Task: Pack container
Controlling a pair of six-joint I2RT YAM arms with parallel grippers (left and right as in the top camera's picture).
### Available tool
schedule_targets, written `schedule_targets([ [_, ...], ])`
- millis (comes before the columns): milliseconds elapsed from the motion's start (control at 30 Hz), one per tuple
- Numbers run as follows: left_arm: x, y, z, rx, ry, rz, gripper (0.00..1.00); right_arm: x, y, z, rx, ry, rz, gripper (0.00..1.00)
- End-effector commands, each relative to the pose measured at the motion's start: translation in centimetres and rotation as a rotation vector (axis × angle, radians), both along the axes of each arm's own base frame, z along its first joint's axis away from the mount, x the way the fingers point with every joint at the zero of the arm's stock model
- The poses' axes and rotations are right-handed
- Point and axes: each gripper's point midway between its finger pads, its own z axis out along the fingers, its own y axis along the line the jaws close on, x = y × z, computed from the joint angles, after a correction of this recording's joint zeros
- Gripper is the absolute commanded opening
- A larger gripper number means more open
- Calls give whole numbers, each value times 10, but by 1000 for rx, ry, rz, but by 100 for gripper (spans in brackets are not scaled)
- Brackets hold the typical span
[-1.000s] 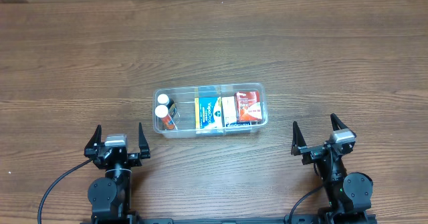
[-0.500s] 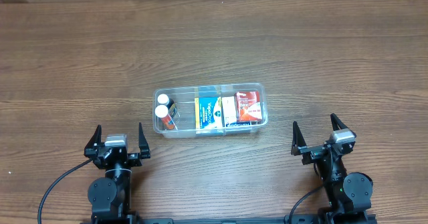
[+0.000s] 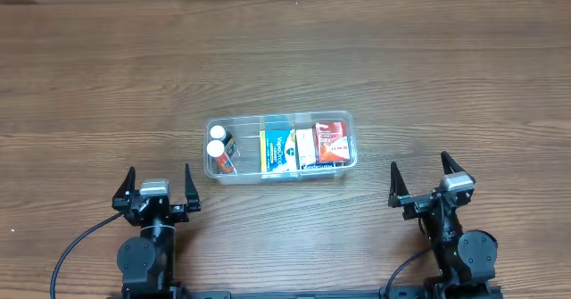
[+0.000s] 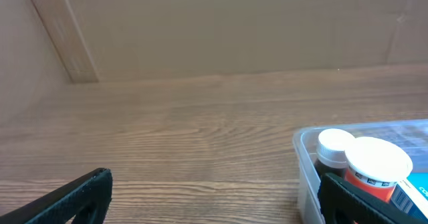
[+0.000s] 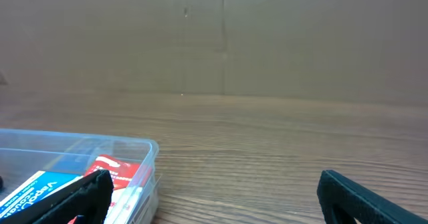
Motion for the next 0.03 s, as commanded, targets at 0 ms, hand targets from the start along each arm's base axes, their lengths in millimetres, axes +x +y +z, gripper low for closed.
schedule_targets([
  [0, 0, -4, 1, 11, -9, -19, 100, 0, 1, -1, -3, -6, 6, 100],
])
